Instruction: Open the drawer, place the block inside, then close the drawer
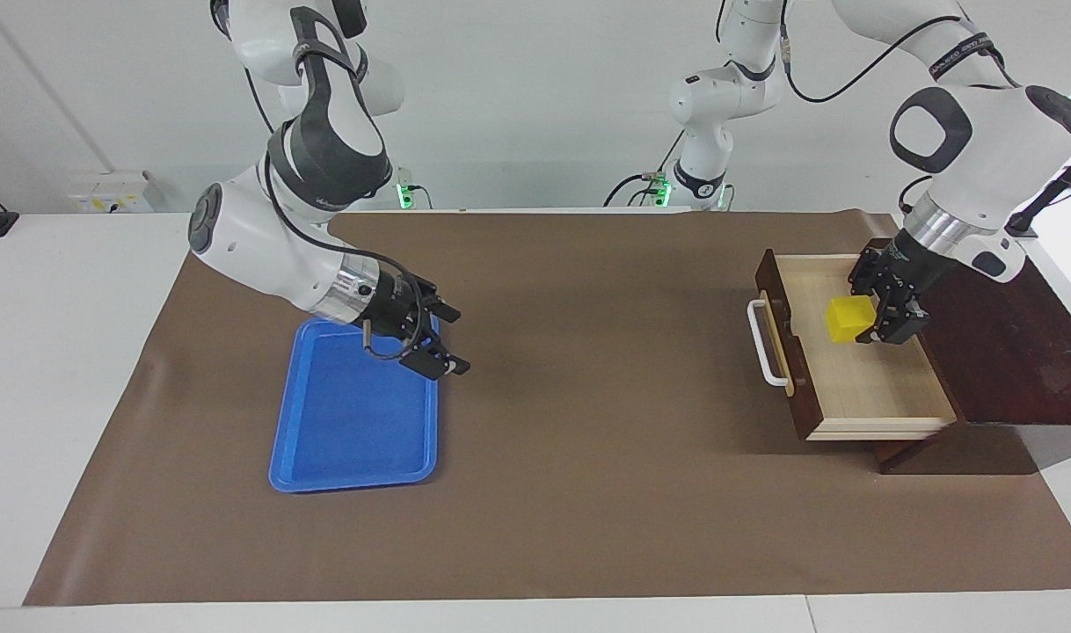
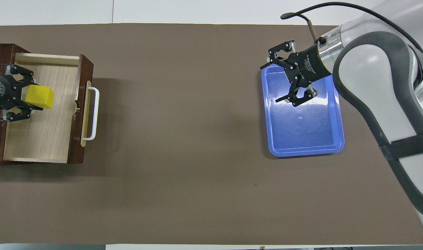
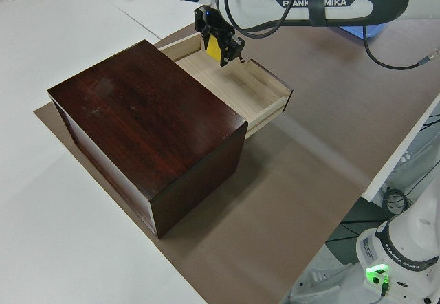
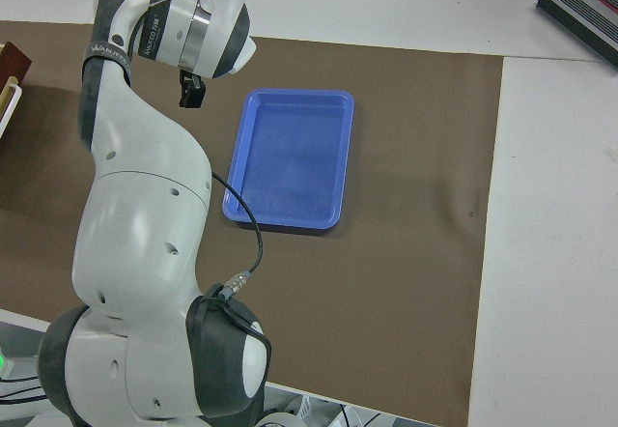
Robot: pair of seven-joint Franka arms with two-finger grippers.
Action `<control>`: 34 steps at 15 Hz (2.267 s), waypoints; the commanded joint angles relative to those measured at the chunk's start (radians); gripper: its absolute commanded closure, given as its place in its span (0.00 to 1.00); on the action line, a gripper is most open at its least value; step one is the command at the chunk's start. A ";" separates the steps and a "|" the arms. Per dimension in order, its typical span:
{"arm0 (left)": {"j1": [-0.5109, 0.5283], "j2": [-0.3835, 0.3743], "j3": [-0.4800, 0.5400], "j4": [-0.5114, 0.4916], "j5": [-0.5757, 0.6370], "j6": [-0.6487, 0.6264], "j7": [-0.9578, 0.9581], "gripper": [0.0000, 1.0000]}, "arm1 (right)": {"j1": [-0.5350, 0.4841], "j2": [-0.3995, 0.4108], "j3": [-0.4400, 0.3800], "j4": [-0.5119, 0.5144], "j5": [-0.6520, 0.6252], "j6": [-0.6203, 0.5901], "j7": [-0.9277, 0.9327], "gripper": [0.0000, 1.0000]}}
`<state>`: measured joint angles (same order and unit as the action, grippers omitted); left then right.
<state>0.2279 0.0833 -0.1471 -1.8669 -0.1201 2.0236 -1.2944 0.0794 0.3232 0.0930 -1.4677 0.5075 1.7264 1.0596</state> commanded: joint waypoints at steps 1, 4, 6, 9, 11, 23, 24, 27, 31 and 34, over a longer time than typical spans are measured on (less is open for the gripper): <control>0.021 -0.051 -0.014 -0.141 0.019 0.104 0.013 0.94 | -0.030 -0.058 0.008 -0.016 -0.150 -0.103 -0.270 0.00; 0.033 -0.054 -0.012 -0.158 0.020 0.118 0.023 0.00 | -0.065 -0.105 0.008 -0.022 -0.275 -0.181 -0.586 0.00; 0.024 -0.034 -0.012 -0.091 0.023 0.089 -0.003 0.00 | -0.090 -0.134 0.008 -0.022 -0.351 -0.212 -0.769 0.00; -0.095 0.081 -0.019 0.198 0.077 -0.136 -0.223 0.00 | -0.128 -0.205 0.008 -0.049 -0.441 -0.217 -0.993 0.00; -0.249 0.082 -0.017 0.187 0.179 -0.160 -0.298 0.00 | -0.144 -0.258 0.008 -0.077 -0.454 -0.243 -1.046 0.00; -0.236 0.030 -0.015 -0.014 0.433 -0.025 -0.316 0.00 | -0.148 -0.383 0.007 -0.204 -0.538 -0.236 -1.113 0.00; -0.214 0.033 -0.015 -0.008 0.457 -0.023 -0.307 0.00 | -0.154 -0.383 0.007 -0.206 -0.538 -0.232 -1.112 0.00; -0.133 0.035 -0.015 -0.006 0.482 -0.016 -0.209 0.00 | -0.161 -0.388 0.007 -0.229 -0.538 -0.206 -1.113 0.00; -0.021 0.036 -0.017 -0.018 0.482 0.067 -0.082 0.00 | -0.165 -0.386 0.007 -0.223 -0.538 -0.215 -1.113 0.00; -0.009 0.036 -0.019 -0.012 0.481 0.049 0.003 0.00 | -0.171 -0.385 0.007 -0.223 -0.538 -0.215 -1.113 0.00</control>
<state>0.2065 0.1277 -0.1624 -1.8749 0.3259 2.0691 -1.3490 -0.0667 -0.0328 0.0870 -1.6562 -0.0160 1.4959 -0.0233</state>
